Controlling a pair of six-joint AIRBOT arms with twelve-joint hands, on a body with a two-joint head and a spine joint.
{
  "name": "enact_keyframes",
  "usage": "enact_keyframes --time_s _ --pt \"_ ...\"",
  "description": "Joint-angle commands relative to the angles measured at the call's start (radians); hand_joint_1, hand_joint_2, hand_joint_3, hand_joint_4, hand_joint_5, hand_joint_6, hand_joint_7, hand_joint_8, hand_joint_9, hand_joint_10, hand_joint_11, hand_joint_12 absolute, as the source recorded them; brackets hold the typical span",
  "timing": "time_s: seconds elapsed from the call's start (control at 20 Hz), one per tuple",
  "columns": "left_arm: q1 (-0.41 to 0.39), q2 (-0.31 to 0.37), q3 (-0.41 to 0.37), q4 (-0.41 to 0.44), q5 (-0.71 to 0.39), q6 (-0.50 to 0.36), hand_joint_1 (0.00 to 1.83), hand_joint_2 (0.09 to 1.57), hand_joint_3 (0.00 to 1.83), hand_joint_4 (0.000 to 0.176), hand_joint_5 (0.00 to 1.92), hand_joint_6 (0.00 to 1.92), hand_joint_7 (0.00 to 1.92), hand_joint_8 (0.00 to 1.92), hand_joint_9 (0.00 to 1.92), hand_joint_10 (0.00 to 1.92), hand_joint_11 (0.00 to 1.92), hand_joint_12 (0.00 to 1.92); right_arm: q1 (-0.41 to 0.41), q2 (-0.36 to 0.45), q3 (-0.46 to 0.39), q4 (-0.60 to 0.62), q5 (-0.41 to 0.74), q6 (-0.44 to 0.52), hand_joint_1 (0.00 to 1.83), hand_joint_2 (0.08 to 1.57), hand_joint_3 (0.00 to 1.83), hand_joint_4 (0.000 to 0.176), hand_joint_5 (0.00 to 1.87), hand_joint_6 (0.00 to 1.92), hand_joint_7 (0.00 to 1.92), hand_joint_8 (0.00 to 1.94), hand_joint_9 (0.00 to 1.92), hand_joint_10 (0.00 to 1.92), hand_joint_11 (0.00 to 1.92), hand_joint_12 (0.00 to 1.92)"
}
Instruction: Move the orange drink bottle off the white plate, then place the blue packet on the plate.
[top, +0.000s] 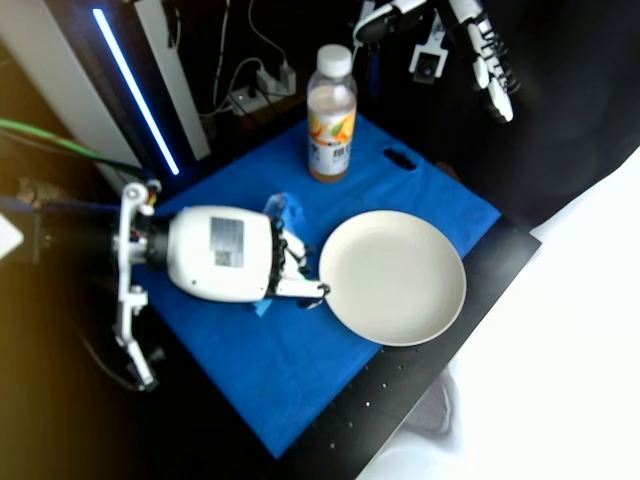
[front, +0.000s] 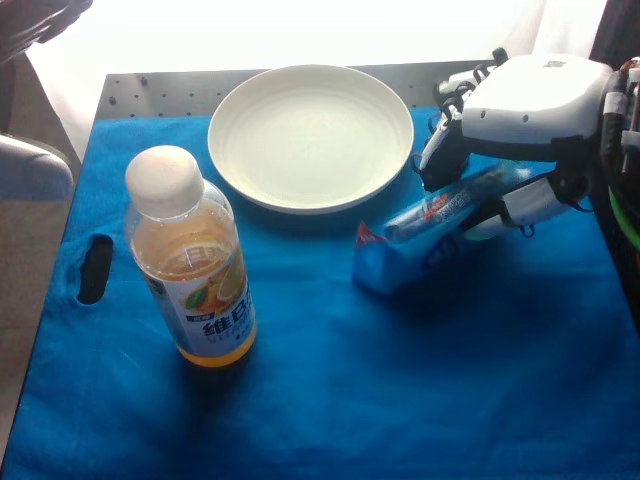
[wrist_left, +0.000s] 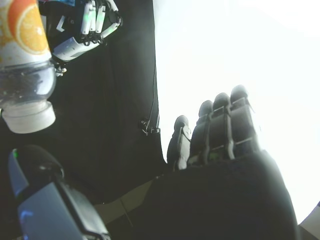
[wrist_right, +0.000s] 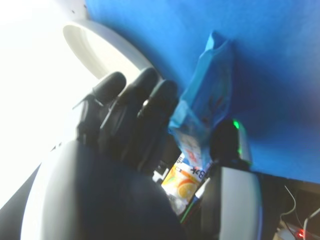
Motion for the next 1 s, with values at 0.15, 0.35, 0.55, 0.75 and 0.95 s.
enact_keyframes --time_s 0.15,0.35,0.55,0.75,0.95 --pt "-0.013 -0.006 0.002 -0.046 -0.108 -0.005 0.55 0.53 0.0 0.176 0.0 0.0 0.0 0.0 0.0 0.0 0.0 0.0 0.007 -0.008 0.007 0.036 0.063 0.004 1.28 1.06 0.0 0.0 1.25 0.29 1.06 1.09 0.87 1.28 0.54 1.87" --pt "-0.012 -0.006 0.009 -0.049 -0.1 -0.005 0.5 0.56 0.01 0.176 0.0 0.0 0.0 0.0 0.0 0.0 0.0 0.0 0.01 0.004 -0.008 0.035 0.092 0.004 1.24 1.1 0.0 0.0 1.1 0.66 0.97 1.14 0.67 0.99 0.04 1.83" --pt "-0.008 -0.007 0.012 -0.052 -0.1 -0.005 0.53 0.56 0.01 0.176 0.0 0.0 0.0 0.0 0.0 0.0 0.0 0.0 0.05 0.027 -0.017 0.035 0.128 0.004 1.25 1.16 0.0 0.0 0.95 0.72 0.87 1.44 0.93 1.78 0.9 1.92" --pt "-0.004 -0.011 0.013 -0.052 -0.099 -0.005 0.52 0.57 0.01 0.176 0.0 0.0 0.0 0.0 0.0 0.0 0.0 0.0 0.109 0.031 -0.013 0.03 0.132 0.004 1.24 1.14 0.0 0.0 1.03 0.68 0.86 1.43 0.82 1.64 0.73 1.91" --pt "-0.002 -0.014 0.016 -0.052 -0.099 -0.005 0.51 0.59 0.01 0.176 0.0 0.0 0.0 0.0 0.0 0.0 0.0 0.0 0.17 0.03 0.008 0.02 0.132 0.003 1.21 1.07 0.0 0.0 1.09 0.72 1.02 1.31 1.04 1.83 1.04 1.91"
